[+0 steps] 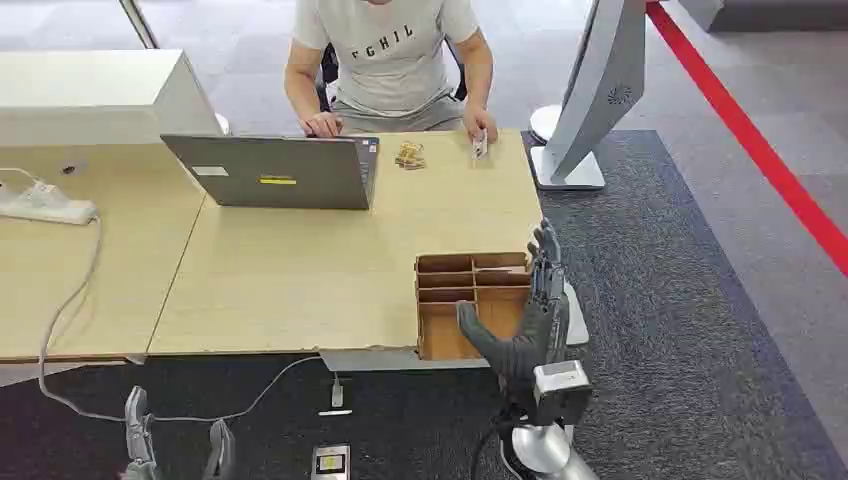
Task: Pass the card to the sensor for recognition and then transmit it.
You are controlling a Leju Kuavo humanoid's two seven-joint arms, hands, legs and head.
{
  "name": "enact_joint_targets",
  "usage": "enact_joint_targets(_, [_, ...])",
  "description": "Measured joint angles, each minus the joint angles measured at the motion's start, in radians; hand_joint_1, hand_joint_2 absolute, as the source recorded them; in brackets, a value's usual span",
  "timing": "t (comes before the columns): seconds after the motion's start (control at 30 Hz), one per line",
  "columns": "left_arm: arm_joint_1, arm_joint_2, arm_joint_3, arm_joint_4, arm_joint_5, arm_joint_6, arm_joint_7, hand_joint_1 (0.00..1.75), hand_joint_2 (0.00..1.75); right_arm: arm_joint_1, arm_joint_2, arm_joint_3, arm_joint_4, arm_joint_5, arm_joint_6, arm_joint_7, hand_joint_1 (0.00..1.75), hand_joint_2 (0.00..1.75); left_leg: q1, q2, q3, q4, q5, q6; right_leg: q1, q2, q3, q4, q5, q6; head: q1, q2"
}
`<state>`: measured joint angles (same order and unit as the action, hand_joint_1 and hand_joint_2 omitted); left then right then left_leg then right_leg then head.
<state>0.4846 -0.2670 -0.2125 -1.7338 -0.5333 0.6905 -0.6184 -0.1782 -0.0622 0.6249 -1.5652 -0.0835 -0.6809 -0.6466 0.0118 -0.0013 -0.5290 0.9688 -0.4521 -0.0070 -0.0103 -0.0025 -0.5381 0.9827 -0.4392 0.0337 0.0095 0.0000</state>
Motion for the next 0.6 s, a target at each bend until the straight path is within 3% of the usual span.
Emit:
enact_joint_targets(0.33, [-0.001, 0.003, -0.006, 0.000, -0.004, 0.000, 0.005, 0.00, 1.75, 0.000, 0.000, 0.000, 0.000, 0.032, 0.000, 0.000, 0.00, 1.75, 0.000, 0.000, 0.000, 0.000, 0.000, 0.000, 0.000, 0.000, 0.000, 0.000, 0.000, 0.000, 0.000, 0.000])
enact_joint_targets(0.43, [-0.001, 0.003, -0.005, 0.000, -0.006, 0.000, -0.017, 0.00, 1.75, -0.010, 0.000, -0.001, 0.001, 0.108, 0.000, 0.020, 0.00, 1.75, 0.000, 0.000, 0.000, 0.000, 0.000, 0.000, 0.000, 0.000, 0.000, 0.000, 0.000, 0.000, 0.000, 0.000])
enact_joint_targets(0.6, [0.000, 0.000, 0.003, 0.003, 0.010, 0.000, -0.072, 0.00, 1.75, -0.083, 0.000, -0.001, 0.022, 0.303, 0.000, 0.110, 0.00, 1.75, 0.000, 0.000, 0.000, 0.000, 0.000, 0.000, 0.000, 0.000, 0.000, 0.000, 0.000, 0.000, 0.000, 0.000])
